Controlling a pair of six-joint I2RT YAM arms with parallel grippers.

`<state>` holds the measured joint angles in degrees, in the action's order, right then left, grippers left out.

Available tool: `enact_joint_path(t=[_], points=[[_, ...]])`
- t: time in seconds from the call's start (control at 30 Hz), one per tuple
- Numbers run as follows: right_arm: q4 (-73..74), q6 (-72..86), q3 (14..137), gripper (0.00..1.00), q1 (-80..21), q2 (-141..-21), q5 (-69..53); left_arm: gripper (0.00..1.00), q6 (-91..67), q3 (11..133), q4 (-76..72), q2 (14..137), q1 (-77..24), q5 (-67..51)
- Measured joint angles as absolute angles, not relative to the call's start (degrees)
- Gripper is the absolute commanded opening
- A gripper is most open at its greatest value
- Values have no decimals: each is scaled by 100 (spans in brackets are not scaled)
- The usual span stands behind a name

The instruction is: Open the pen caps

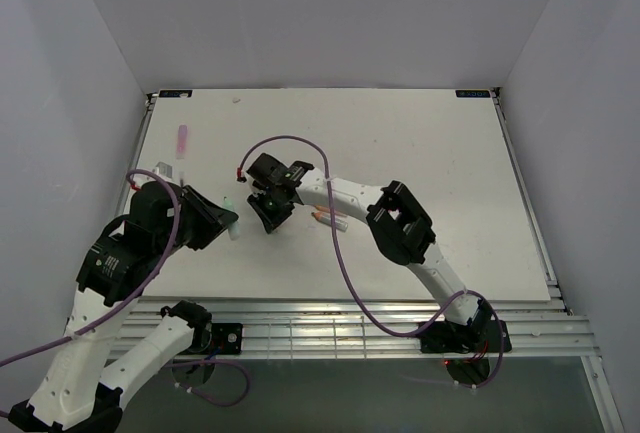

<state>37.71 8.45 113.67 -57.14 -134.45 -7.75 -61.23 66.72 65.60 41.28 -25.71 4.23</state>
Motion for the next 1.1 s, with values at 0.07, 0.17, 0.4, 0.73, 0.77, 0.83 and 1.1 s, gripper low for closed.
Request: enact_joint_path(t=[0.07,0.17,0.4,0.73,0.77,0.83,1.1], points=[[3841,834,11417,24,-5714,-13511,-620,0,-6134,6639,6558,4123,-2571,397],[3927,768,11485,27,-5714,-13526,-438,0,-6136,6598,6578,4134,-2571,368],[4075,582,11646,50,-5714,-13568,-185,0,-6114,6598,6569,4226,-2571,329],[4088,519,11904,60,-5712,-13579,-187,0,-6088,6589,6554,4224,-2571,272],[4088,523,11907,60,-5704,-13570,-185,0,-6088,6567,6536,4219,-2571,268],[4104,563,11909,60,-5673,-13515,-178,0,-6090,6493,6506,4206,-2571,248],[4244,1052,11443,60,-4956,-12103,-137,0,-6141,5870,5946,4274,-2571,-40]])
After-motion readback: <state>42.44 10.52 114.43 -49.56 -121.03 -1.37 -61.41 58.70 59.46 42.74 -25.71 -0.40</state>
